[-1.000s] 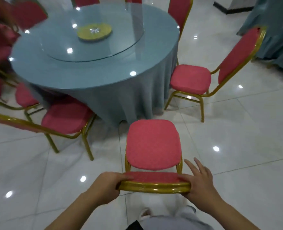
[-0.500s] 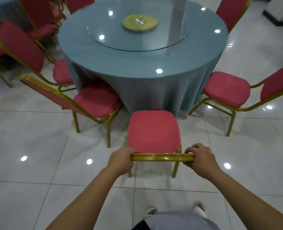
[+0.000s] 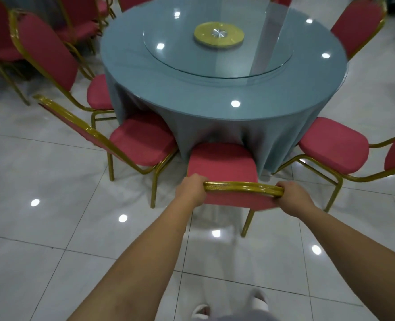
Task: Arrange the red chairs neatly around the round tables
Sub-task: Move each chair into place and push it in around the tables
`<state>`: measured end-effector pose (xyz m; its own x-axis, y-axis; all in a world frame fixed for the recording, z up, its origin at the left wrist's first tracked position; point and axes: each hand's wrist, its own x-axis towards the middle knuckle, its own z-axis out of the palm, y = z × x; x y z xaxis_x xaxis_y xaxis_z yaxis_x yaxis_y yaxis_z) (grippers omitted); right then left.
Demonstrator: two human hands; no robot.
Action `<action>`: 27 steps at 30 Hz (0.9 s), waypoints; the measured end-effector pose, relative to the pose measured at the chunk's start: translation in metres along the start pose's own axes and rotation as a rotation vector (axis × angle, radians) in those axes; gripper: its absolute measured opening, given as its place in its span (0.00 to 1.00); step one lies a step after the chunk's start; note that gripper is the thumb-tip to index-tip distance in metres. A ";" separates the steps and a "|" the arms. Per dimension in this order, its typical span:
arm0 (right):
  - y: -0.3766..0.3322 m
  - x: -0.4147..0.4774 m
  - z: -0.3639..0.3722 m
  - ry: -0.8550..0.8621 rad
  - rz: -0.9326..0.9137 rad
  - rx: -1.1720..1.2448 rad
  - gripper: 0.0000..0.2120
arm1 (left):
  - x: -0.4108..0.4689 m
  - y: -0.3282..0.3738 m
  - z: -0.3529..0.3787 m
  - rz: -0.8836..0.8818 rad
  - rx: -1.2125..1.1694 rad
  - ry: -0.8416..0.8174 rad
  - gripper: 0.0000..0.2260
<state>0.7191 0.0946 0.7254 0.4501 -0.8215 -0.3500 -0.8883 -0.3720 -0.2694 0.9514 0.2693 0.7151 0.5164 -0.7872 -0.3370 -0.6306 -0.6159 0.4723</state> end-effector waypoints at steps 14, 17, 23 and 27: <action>0.011 0.088 -0.025 -0.011 -0.011 0.035 0.06 | 0.076 0.028 -0.001 -0.061 0.053 0.011 0.17; 0.015 0.091 -0.017 0.006 0.002 -0.001 0.07 | 0.078 0.026 0.004 -0.106 0.091 0.032 0.18; 0.014 0.091 -0.023 -0.033 -0.018 -0.019 0.08 | 0.074 0.037 -0.007 -0.171 0.232 -0.002 0.15; 0.020 0.086 -0.041 -0.198 -0.084 0.034 0.25 | 0.067 0.060 -0.012 -0.320 0.493 -0.007 0.14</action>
<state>0.7366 -0.0013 0.7264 0.5349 -0.6858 -0.4935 -0.8446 -0.4184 -0.3340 0.9551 0.1796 0.7308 0.7225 -0.5591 -0.4068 -0.6402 -0.7632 -0.0881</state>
